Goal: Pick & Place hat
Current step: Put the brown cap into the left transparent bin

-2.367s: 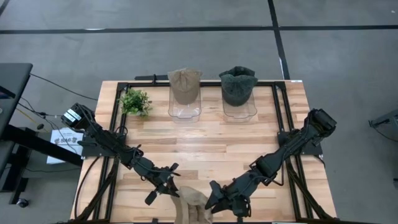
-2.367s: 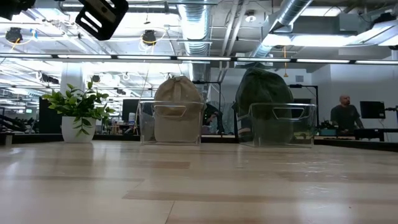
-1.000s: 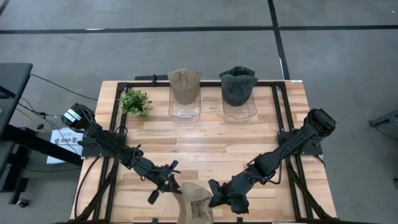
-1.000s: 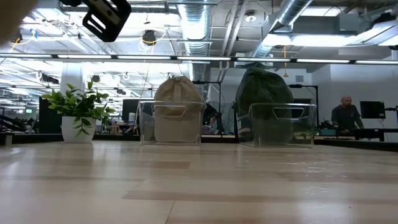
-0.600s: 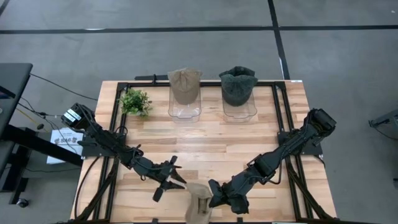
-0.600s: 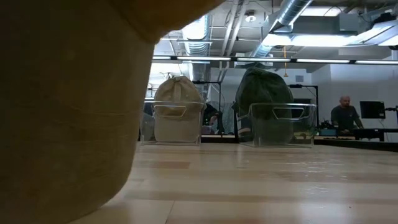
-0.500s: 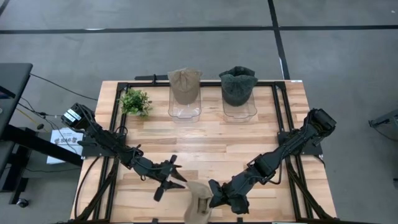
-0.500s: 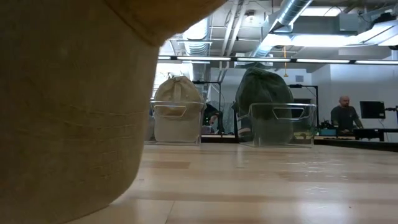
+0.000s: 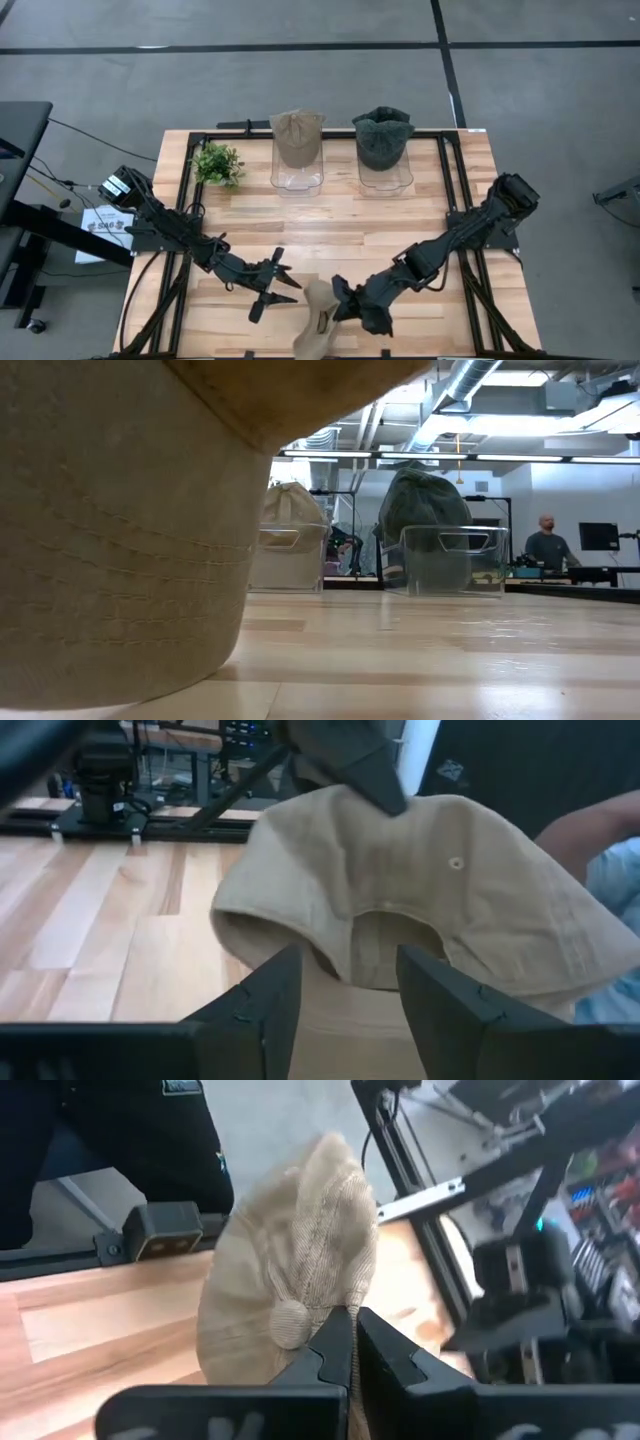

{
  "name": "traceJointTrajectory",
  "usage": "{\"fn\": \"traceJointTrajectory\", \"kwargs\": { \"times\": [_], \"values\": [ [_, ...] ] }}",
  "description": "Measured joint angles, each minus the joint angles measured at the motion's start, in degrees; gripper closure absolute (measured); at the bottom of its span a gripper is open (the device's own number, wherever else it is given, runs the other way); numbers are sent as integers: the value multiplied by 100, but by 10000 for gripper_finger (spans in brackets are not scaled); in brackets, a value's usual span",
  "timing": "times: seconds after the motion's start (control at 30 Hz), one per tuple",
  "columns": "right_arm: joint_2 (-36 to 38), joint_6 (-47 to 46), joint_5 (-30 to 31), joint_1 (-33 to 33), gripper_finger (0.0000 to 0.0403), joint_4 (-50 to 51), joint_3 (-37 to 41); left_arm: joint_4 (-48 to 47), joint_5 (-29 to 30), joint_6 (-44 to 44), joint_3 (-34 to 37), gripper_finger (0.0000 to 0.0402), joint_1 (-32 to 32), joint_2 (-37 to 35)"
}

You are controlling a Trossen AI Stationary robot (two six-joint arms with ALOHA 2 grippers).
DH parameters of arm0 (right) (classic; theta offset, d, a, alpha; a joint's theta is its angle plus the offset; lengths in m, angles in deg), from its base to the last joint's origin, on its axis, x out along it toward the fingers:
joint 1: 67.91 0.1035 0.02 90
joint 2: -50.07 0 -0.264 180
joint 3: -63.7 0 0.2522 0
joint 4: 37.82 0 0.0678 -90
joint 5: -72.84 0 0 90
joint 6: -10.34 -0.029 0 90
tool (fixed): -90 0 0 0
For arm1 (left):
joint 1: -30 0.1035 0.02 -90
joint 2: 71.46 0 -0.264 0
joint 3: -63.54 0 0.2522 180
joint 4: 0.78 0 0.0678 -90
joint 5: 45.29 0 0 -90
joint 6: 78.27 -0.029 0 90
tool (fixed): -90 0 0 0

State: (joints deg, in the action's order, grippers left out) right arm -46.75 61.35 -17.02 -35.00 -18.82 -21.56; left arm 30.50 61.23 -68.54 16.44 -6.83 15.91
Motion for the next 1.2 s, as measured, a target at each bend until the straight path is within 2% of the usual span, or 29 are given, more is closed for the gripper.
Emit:
{"fn": "traceJointTrajectory", "kwargs": {
  "times": [0.17, 0.47, 0.7, 0.9, 1.2],
  "values": [
    [0, -397, -2, -168, 403, 154, 0, 0, 203, -337, 0, 240, -99, 0],
    [43, -1320, 132, -470, 403, 217, 0, -2, 1178, -1196, 0, 240, -754, -468],
    [296, -1890, 723, -625, 403, 200, -72, -7, 2242, -1549, -1, 241, -1588, -820],
    [433, -2296, 762, -900, 403, 541, -520, -9, 3312, -1596, -2, 241, -1857, -820],
    [385, -2462, 756, -1530, 403, 1565, -1308, -13, 3452, -1551, -2, 241, -1826, -820]
  ]
}}
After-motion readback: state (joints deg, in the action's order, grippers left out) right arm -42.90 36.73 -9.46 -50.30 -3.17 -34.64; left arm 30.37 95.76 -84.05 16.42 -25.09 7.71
